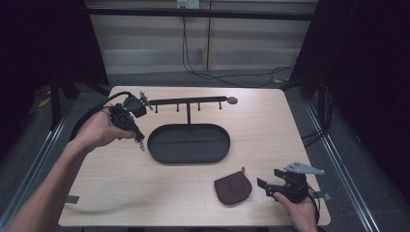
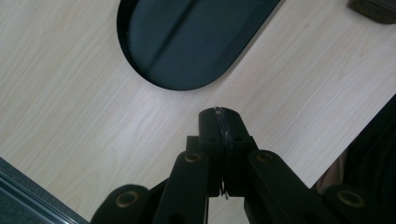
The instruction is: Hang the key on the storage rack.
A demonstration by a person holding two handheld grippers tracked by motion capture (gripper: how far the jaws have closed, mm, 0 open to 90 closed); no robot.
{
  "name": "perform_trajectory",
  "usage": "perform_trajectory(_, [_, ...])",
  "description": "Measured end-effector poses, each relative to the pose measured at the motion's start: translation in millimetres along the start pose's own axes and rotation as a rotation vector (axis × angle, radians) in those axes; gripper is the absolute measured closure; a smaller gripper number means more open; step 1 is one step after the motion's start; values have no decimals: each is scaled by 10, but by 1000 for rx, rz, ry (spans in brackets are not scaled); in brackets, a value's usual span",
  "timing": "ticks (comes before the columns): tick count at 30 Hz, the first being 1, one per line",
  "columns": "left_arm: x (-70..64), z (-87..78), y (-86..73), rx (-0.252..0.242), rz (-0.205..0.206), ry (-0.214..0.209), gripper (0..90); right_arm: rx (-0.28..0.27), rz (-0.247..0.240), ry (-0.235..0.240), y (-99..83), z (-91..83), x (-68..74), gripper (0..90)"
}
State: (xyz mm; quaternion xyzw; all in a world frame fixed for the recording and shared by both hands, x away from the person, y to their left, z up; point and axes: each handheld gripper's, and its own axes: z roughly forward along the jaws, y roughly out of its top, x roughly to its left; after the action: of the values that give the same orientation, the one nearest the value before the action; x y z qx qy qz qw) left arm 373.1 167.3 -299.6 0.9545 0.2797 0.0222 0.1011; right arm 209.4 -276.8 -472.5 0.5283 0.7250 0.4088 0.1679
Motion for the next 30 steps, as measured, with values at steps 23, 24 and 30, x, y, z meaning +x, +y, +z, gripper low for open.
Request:
perform_trajectory(23, [156, -79, 416, -5, 7, 5, 891, -1, 2, 8, -2, 2, -4, 193])
perform_trajectory(24, [192, -69, 442, -8, 4, 0, 891, -2, 2, 8, -2, 2, -4, 193])
perform_trajectory(30, [261, -74, 532, -7, -25, 10, 891, -3, 3, 11, -2, 4, -7, 193])
